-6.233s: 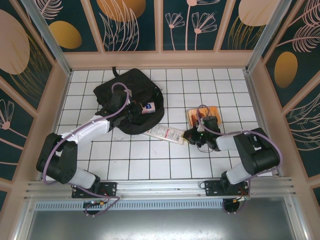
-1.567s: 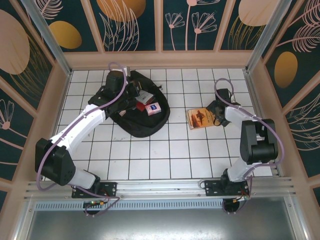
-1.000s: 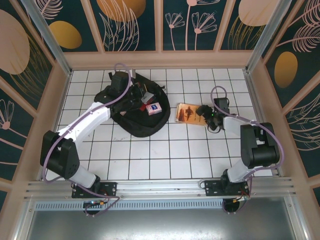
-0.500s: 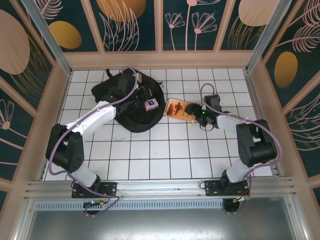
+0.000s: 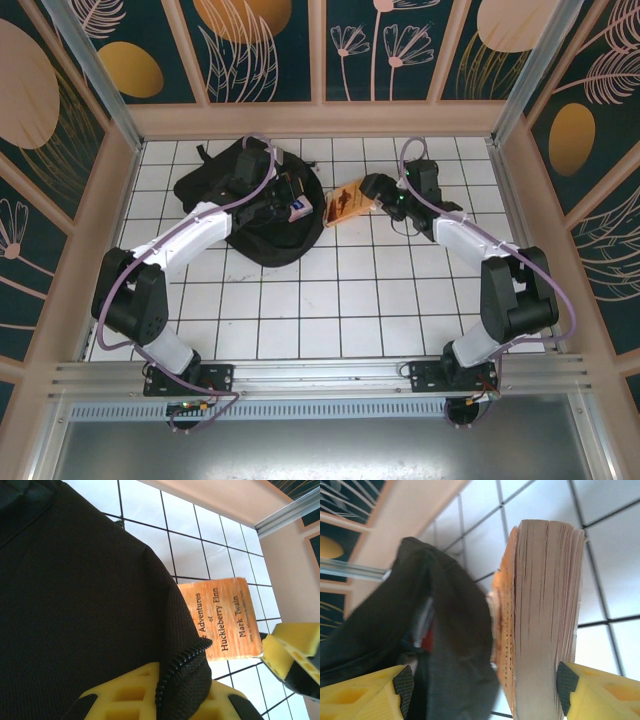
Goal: Pack the student bag
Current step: Pick up the book from the center of the table.
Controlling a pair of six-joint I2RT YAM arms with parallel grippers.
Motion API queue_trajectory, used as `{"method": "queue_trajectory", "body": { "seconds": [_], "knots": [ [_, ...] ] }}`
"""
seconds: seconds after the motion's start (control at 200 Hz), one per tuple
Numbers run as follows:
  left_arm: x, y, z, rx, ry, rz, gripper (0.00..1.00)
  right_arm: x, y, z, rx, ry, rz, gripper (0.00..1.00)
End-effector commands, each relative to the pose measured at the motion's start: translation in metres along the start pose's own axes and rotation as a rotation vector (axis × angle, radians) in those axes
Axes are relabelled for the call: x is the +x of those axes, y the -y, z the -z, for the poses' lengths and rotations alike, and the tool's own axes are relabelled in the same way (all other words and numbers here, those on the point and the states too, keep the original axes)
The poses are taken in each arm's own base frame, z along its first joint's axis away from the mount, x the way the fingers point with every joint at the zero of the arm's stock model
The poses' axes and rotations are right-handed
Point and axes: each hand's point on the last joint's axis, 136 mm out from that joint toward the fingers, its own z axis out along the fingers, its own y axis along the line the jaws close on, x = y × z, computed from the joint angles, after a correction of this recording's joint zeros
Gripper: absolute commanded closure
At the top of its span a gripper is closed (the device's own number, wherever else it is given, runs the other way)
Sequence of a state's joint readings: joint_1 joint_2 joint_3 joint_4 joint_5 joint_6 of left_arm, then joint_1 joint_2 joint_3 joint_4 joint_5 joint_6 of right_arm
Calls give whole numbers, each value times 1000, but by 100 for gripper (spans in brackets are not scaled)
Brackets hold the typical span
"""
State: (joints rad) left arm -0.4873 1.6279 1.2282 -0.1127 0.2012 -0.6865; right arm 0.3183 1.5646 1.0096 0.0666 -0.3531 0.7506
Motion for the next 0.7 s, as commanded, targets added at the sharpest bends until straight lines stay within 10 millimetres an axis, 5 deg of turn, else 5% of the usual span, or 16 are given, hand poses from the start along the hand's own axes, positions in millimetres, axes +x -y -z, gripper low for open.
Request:
{"method": "queue_trajectory", "body": {
  "seconds": [0.0,0.23,0.696],
  "knots": [
    [3,24,3,91,-13,-14,100,9,-44,-12,-130,-67,9,23],
    [3,24,5,86,-7,-17,100,17,-77,-52,-173,-143,54,23],
    [1,25,7,87,0,-20,100,28,-29,-116,-29,-212,202,20]
  ]
}}
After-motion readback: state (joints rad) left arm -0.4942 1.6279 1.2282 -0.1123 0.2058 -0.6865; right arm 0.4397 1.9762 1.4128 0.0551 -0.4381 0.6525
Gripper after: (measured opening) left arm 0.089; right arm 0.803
